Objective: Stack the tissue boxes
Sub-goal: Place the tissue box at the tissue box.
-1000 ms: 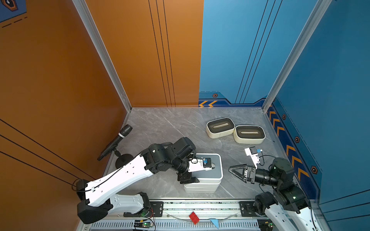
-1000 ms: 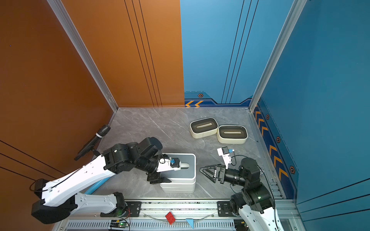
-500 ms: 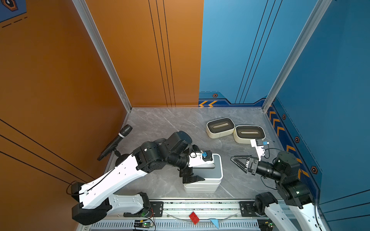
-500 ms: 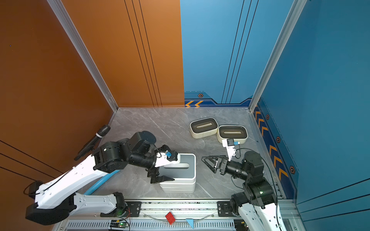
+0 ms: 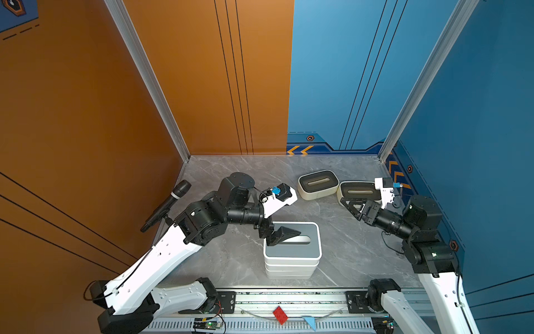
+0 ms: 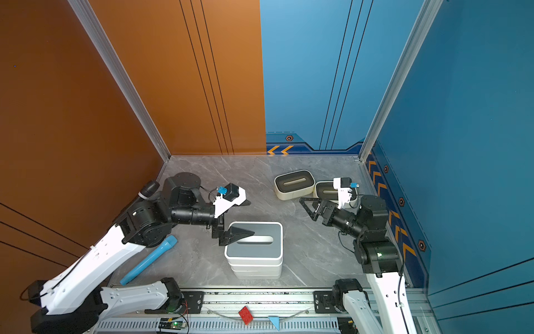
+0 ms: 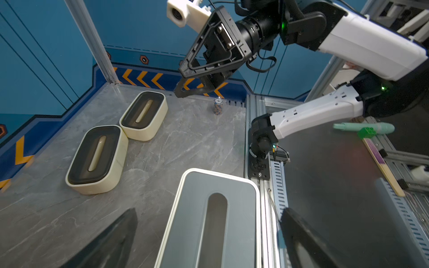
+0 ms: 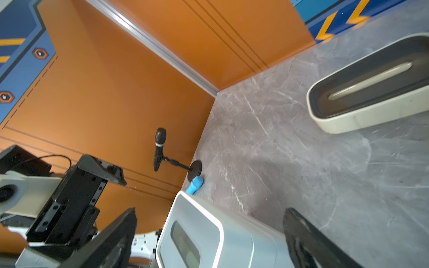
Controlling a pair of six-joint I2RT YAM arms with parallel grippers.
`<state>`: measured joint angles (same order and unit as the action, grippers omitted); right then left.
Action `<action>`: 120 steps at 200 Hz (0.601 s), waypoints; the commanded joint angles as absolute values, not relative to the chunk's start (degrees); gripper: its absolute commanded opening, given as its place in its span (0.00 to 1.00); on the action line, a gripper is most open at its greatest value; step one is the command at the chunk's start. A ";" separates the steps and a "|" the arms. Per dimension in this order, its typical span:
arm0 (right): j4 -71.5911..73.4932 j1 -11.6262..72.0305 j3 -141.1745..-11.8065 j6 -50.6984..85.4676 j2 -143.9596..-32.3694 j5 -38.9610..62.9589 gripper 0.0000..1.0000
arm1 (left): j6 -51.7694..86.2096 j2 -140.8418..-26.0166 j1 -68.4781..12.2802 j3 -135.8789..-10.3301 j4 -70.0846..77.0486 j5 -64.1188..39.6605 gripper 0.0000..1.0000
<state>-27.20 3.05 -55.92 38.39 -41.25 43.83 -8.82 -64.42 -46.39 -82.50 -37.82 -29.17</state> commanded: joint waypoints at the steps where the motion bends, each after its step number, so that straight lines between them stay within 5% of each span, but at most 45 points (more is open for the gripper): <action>1: -30.76 2.76 -59.29 32.31 -43.83 33.99 1.00 | -0.24 -66.97 -43.28 -83.56 -30.92 -29.71 0.98; 59: -36.96 12.70 -70.28 7.54 -61.09 2.49 1.00 | 20.17 -81.89 -24.74 -88.85 -30.59 -19.29 0.98; 120: -36.70 12.93 -86.34 -30.83 -87.70 1.74 1.00 | 20.08 -88.42 -14.47 -79.24 -20.21 -30.24 0.98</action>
